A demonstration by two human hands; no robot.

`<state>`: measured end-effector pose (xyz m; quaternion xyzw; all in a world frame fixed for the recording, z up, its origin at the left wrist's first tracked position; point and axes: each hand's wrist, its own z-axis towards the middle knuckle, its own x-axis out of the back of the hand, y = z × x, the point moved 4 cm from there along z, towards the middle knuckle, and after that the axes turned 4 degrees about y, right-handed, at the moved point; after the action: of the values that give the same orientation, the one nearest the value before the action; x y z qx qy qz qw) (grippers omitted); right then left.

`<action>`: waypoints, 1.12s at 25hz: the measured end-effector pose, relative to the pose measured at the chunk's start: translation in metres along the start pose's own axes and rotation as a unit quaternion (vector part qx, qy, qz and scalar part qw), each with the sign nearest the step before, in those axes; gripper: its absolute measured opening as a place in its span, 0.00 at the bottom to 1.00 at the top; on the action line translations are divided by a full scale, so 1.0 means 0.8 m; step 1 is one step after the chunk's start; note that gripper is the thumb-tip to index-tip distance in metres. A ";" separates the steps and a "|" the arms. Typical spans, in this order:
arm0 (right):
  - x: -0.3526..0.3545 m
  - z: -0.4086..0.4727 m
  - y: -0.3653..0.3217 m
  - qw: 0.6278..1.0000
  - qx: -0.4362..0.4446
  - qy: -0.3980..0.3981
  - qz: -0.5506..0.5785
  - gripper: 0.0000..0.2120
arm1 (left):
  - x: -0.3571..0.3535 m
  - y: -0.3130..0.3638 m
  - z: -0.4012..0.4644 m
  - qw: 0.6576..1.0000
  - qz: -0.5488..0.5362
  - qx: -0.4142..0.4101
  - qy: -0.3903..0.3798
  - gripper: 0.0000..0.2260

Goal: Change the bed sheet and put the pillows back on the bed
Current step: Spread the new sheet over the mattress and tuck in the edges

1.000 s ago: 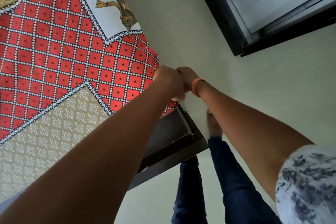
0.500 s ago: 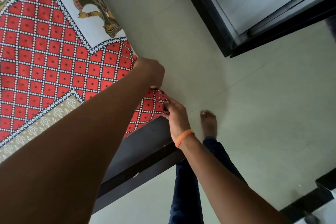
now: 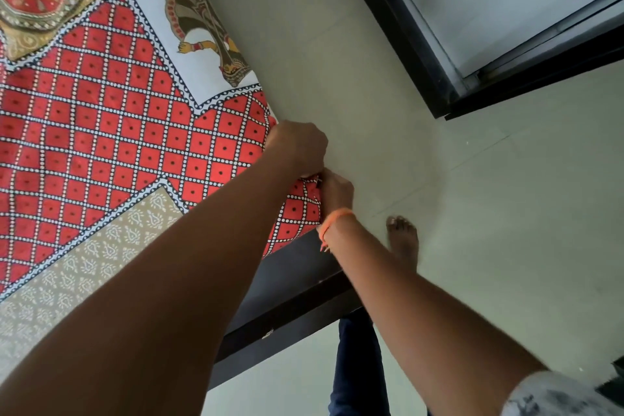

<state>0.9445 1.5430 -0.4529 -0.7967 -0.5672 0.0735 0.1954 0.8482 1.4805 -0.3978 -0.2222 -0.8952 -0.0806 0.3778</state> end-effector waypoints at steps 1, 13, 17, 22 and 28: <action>0.009 -0.002 0.010 0.997 -0.009 0.049 0.050 0.10 | 0.000 0.001 0.000 1.000 -0.021 0.003 0.022 0.13; 0.001 -0.031 0.003 0.982 0.046 -0.180 -0.043 0.48 | 0.024 -0.040 -0.078 0.848 -0.215 0.282 0.395 0.22; -0.030 -0.014 -0.010 0.957 -0.036 -0.287 -0.019 0.47 | -0.015 -0.031 -0.095 0.880 -0.182 0.314 0.308 0.30; -0.050 0.009 -0.049 0.974 -0.046 -0.220 -0.037 0.43 | -0.017 -0.033 -0.091 0.919 -0.152 0.265 0.250 0.20; -0.002 -0.126 -0.138 0.916 0.235 -0.059 -0.318 0.16 | 0.030 -0.006 -0.196 0.742 -0.564 0.211 0.296 0.11</action>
<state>0.8815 1.5495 -0.3177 -0.4995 -0.7674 0.1855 0.3568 0.9316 1.4351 -0.2706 0.4435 -0.6944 -0.1500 0.5465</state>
